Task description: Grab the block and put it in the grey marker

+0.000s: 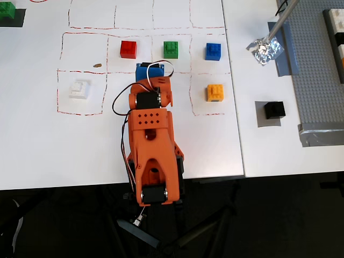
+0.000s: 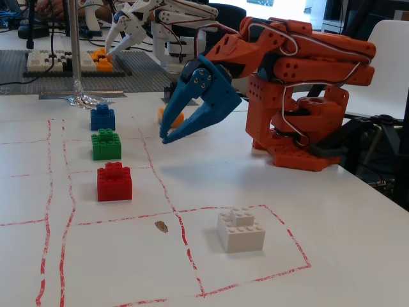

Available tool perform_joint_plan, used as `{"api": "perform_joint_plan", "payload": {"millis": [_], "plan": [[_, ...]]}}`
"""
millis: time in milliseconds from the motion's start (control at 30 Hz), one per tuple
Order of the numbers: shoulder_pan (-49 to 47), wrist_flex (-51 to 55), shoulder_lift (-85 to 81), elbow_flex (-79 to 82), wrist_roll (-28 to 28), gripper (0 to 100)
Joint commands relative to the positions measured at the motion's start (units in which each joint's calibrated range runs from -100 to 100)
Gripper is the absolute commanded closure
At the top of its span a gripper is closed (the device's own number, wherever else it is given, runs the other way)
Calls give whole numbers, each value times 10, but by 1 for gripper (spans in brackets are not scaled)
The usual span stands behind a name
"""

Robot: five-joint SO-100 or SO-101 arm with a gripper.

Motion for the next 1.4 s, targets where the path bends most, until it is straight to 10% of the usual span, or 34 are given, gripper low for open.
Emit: {"api": "perform_joint_plan", "payload": {"millis": [0,1367], "plan": [[-2,-17,-24,4,2,100],[5,5,-42,17,-5,100]]}}
